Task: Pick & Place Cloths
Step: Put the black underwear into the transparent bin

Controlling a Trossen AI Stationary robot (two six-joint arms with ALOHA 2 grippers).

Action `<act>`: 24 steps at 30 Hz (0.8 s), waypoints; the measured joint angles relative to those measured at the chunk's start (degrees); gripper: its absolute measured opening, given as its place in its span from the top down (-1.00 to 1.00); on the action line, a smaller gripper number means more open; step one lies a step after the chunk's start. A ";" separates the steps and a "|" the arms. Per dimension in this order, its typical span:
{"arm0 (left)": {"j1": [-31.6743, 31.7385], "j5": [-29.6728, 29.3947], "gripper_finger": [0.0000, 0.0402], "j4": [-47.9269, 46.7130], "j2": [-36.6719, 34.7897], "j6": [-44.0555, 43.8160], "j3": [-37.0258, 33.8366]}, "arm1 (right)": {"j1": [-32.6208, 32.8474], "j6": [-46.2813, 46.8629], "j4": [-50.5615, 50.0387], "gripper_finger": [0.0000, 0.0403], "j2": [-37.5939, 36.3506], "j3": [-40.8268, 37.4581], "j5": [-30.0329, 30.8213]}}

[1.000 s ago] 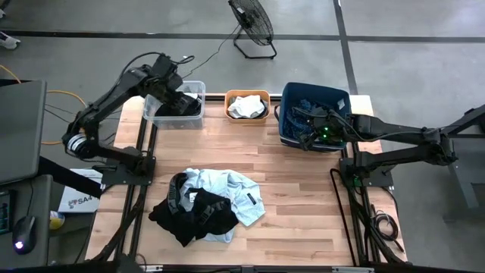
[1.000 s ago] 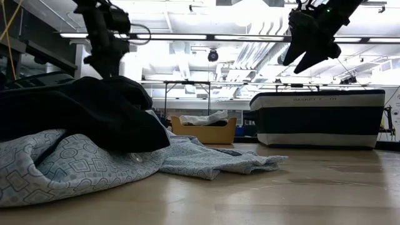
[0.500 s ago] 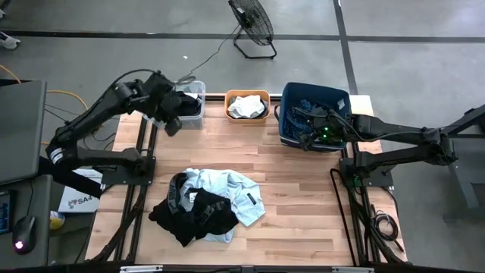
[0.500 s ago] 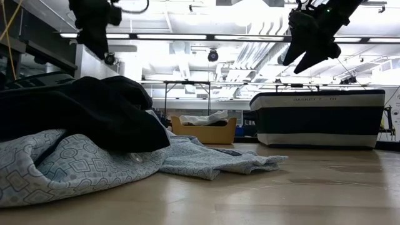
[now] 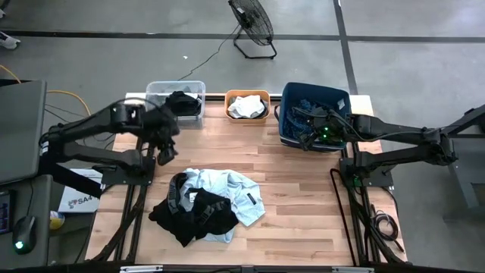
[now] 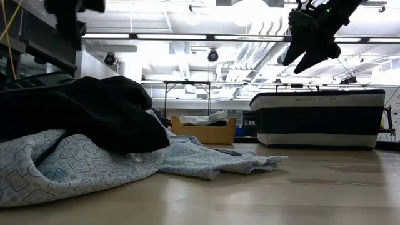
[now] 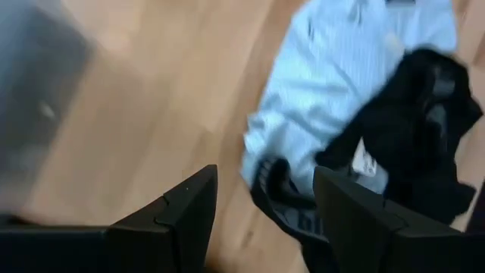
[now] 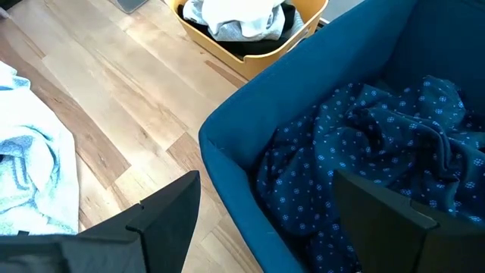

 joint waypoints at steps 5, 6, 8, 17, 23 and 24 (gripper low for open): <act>-7.42 -2.26 -0.06 0.74 -1.24 -9.75 -6.68 | 0.01 0.02 0.00 -0.44 0.00 0.00 -0.01; -8.82 -2.90 -0.06 1.49 -1.30 -11.66 -8.01 | 0.01 0.04 0.00 -0.44 0.00 0.00 -0.01; -11.35 -3.42 -0.06 3.21 -1.30 -15.03 -10.47 | 0.00 0.04 0.00 -0.44 0.00 0.00 -0.01; -19.73 -3.44 -0.06 12.10 -1.24 -24.82 -19.83 | 0.00 0.07 0.01 -0.44 0.00 0.00 -0.27; -22.07 -3.44 -0.06 17.08 -0.80 -28.33 -23.73 | 0.02 0.28 0.02 -0.44 0.00 0.00 -1.19; -22.06 -3.44 -0.06 17.43 -0.71 -28.81 -24.16 | 0.01 0.28 0.02 -0.44 0.00 0.00 -1.20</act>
